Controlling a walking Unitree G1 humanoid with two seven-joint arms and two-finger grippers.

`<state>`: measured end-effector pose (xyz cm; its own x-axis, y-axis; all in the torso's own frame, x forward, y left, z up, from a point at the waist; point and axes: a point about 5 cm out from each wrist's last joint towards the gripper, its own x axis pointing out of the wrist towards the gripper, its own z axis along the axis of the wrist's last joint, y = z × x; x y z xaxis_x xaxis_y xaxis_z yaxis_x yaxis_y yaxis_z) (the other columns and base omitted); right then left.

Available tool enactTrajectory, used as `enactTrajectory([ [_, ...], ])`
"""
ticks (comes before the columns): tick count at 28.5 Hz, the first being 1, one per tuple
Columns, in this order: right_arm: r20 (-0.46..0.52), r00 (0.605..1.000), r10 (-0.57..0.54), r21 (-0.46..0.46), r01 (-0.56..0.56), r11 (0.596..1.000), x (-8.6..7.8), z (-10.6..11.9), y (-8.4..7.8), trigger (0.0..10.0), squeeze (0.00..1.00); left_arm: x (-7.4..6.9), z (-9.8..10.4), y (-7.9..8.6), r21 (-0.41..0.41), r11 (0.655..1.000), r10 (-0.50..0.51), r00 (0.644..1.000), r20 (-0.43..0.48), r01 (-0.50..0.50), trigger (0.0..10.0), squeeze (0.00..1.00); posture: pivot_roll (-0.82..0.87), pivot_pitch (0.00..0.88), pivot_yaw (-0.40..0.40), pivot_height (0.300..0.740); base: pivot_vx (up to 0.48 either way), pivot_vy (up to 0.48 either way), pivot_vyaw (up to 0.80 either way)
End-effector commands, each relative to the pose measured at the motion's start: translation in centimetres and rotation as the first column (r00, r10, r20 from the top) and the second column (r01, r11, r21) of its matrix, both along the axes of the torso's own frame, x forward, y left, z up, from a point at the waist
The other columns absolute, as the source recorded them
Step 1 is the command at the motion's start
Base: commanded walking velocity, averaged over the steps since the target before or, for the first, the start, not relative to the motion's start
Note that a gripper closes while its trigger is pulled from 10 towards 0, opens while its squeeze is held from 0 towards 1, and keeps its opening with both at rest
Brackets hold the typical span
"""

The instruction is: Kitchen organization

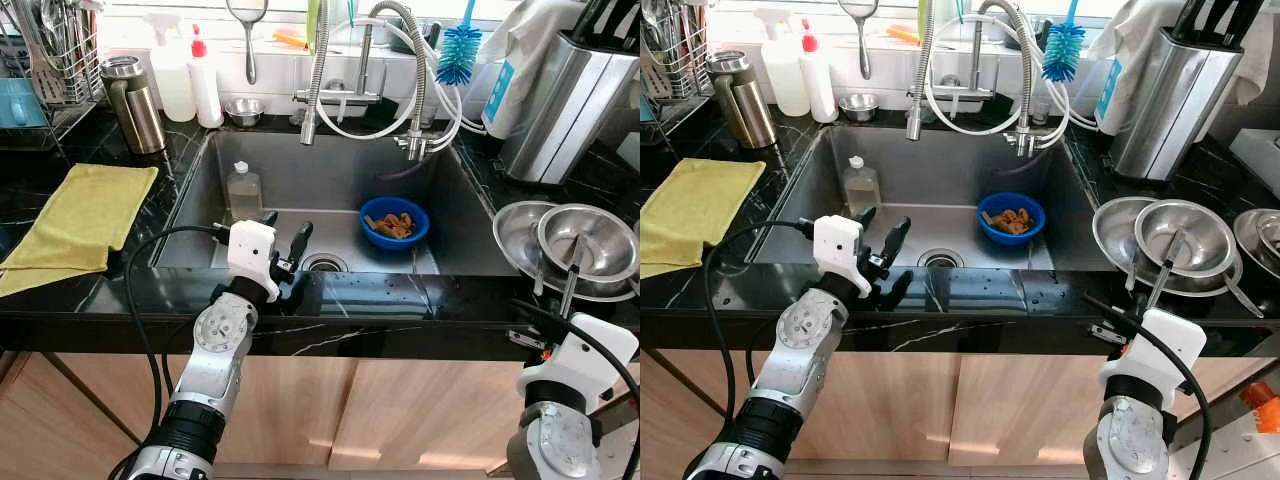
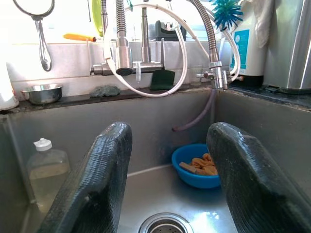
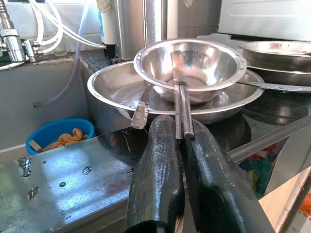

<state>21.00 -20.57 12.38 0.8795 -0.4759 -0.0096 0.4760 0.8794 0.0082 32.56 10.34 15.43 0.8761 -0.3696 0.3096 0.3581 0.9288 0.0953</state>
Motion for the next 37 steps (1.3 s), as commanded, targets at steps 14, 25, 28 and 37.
enactTrajectory([
  [14,0.016,1.0,-0.007,0.021,0.006,1.0,0.3,0.1,0.2,1.6,0.0,0.1,0.1,-0.2,0.017,1.0,-0.01,1.0,0.009,0.009,10.0,0.0,0.07,0.036,-0.059,0.74,0.0,0.0,0.0],
  [25,0.152,0.987,-0.044,-0.004,0.045,0.999,0.3,2.3,-0.2,10.0,0.0,0.1,0.1,-0.2,0.015,1.0,-0.013,1.0,0.009,0.013,10.0,0.0,0.07,0.033,-0.057,0.74,0.0,0.0,0.0],
  [28,0.152,0.987,-0.052,-0.012,0.054,0.998,0.3,2.4,-0.3,10.0,0.0,0.1,0.1,-0.3,0.013,1.0,-0.014,1.0,0.01,0.014,10.0,0.0,0.07,0.031,-0.058,0.74,0.0,0.0,0.0],
  [37,0.194,0.978,-0.07,-0.034,0.078,0.996,0.3,3.0,-0.6,10.0,0.0,0.1,0.1,-0.6,0.008,1.0,-0.025,1.0,0.013,0.025,10.0,0.0,0.07,0.017,-0.056,0.74,0.0,0.0,0.0],
])
